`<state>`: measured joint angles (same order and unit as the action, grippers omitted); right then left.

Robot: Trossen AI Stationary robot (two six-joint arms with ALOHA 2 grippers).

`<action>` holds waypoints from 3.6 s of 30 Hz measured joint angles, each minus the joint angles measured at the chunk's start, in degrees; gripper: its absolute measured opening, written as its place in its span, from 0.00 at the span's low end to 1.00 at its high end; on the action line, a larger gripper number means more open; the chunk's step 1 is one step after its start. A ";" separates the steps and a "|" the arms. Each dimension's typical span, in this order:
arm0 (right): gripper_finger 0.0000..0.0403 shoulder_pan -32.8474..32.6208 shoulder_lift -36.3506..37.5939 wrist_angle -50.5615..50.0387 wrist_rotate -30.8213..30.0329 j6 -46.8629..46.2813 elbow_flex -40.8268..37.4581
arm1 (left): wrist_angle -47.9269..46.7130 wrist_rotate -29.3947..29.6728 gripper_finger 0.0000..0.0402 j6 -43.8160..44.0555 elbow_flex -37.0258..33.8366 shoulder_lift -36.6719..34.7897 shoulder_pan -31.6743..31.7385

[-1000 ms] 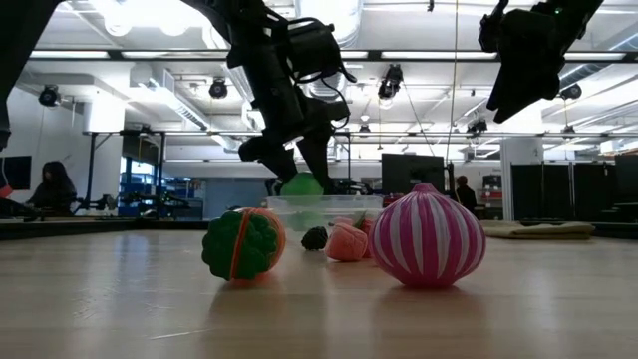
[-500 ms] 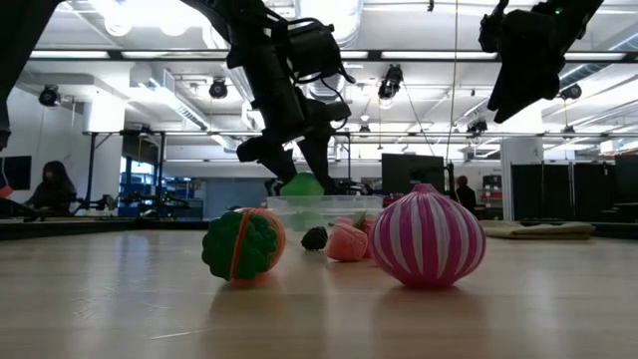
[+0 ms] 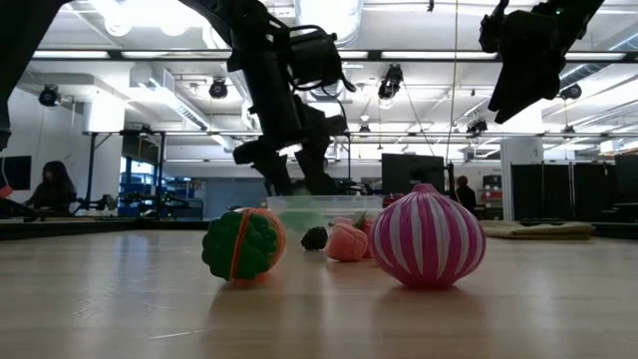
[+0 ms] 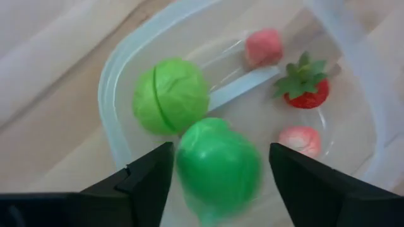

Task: Pick and placing Produce into tupperware
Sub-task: Put the green pear into the transparent container, then put the black berry into the transparent container

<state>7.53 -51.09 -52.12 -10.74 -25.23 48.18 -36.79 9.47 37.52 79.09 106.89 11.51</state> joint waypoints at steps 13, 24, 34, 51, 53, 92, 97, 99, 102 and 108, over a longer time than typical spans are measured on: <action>0.58 0.00 -0.01 -0.40 -0.46 0.80 0.00 | -0.79 -1.33 0.76 -1.92 3.96 -4.27 -3.07; 0.58 0.00 -0.02 -1.70 -1.07 1.36 0.00 | -0.94 -6.29 0.76 -27.82 0.19 -7.06 -16.44; 0.58 0.00 -0.07 -1.66 -1.36 2.30 0.00 | 3.89 -2.51 0.66 -32.02 -2.95 -2.20 -18.25; 0.58 0.00 -0.07 -1.70 -1.31 2.25 0.00 | 13.80 -3.12 0.54 -31.56 -8.71 -1.11 -17.90; 0.58 0.00 -0.07 -1.69 -1.33 2.25 0.00 | 13.57 -3.17 0.54 -30.58 -9.35 -1.11 -17.88; 0.58 0.00 -0.07 -2.67 -1.37 2.16 0.02 | 20.74 -4.83 0.46 -30.42 -10.86 3.83 -17.51; 0.58 0.00 -0.07 -2.67 -1.36 2.25 0.02 | 20.76 -4.62 0.30 -30.42 -10.75 3.85 -17.32; 0.58 0.00 -0.07 -2.67 -1.36 2.29 0.02 | 20.73 -4.63 0.25 -30.40 -10.80 3.85 -17.25; 0.58 0.00 -0.07 -2.67 -1.36 2.27 0.02 | 20.71 -4.66 0.21 -30.42 -10.62 3.84 -17.20; 0.58 0.00 -0.07 -2.69 -1.36 2.27 0.02 | 20.28 -4.68 0.23 -30.41 -10.41 3.72 -17.11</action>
<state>7.53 -51.16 -54.81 -12.10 -22.96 48.21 -16.51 4.80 7.10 68.68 110.61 -5.61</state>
